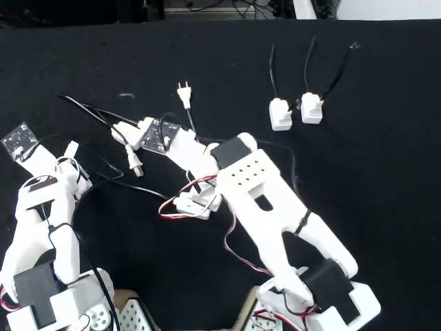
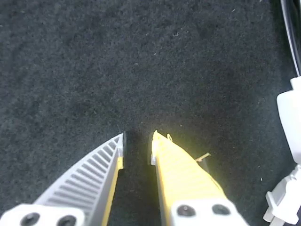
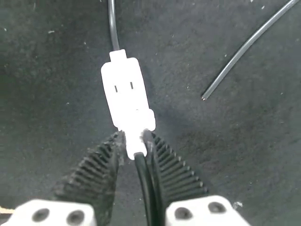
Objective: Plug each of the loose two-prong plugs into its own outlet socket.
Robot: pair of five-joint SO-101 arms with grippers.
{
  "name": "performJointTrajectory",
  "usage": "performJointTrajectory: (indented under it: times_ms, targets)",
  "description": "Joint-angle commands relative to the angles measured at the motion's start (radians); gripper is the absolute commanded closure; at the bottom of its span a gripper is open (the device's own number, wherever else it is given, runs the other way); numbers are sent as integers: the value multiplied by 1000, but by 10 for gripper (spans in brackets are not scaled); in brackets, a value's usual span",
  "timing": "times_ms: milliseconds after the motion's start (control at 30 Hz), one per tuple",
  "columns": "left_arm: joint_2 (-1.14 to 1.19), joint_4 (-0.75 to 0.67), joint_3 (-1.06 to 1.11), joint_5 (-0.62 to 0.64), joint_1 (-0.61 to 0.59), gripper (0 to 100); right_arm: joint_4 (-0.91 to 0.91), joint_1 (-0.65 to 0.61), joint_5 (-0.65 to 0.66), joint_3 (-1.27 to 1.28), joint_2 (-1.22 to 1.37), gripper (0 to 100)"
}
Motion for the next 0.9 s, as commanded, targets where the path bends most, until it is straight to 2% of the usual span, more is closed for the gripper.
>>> performJointTrajectory:
  times_ms: [0, 333, 633, 867]
  targets:
    - [-17, -14, -30, 8, -10, 887, 3, -15, -8, -8, -53, 988]
    - [-17, -14, -30, 8, -12, 887, 57, -11, 68, 27, -51, 988]
    - [-17, -14, -30, 8, -13, 887, -57, -12, 61, 88, -58, 988]
    - [-17, -14, -30, 8, -13, 887, 140, -9, 61, -91, -59, 988]
